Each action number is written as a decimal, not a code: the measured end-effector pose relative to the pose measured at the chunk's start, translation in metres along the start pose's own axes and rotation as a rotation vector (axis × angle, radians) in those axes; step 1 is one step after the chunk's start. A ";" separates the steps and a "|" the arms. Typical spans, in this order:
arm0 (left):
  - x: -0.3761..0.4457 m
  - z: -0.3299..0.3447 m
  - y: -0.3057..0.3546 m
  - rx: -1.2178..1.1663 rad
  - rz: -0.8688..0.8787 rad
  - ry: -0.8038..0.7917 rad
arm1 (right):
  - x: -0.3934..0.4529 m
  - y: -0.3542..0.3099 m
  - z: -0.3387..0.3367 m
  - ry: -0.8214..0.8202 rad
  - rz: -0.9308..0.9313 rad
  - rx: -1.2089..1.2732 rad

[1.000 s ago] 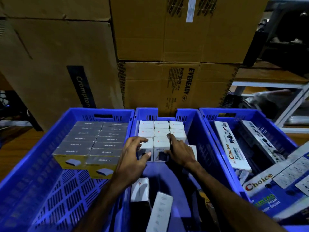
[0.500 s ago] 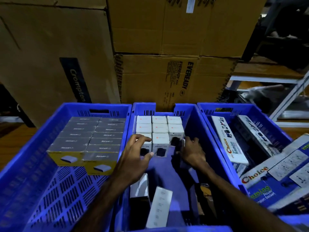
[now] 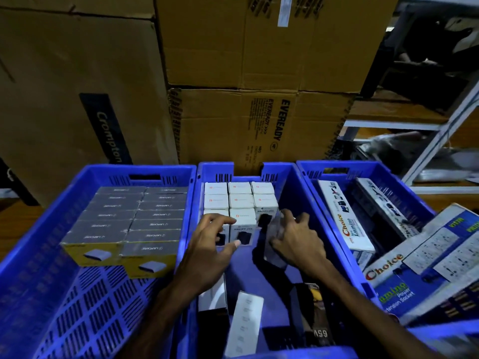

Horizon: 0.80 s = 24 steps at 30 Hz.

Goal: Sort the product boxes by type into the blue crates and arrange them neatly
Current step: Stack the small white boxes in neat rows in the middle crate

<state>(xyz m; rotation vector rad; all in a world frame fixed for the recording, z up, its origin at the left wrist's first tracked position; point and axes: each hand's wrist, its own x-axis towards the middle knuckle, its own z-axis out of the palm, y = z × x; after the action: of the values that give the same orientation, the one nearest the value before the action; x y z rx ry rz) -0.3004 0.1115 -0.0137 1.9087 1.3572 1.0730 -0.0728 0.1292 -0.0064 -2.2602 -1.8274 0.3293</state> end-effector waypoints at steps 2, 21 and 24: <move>0.002 0.004 0.005 -0.136 -0.068 -0.025 | -0.020 0.002 -0.015 0.009 -0.006 0.148; 0.020 0.046 0.076 -0.649 -0.337 -0.116 | -0.098 0.019 -0.007 0.411 -0.353 0.758; 0.024 0.039 0.074 -0.803 -0.363 -0.187 | -0.093 0.034 -0.017 0.399 -0.283 0.799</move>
<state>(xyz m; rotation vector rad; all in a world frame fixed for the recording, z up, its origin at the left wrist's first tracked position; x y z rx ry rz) -0.2265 0.1103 0.0321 1.0931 0.9105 1.0095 -0.0551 0.0306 0.0034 -1.3880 -1.4224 0.4216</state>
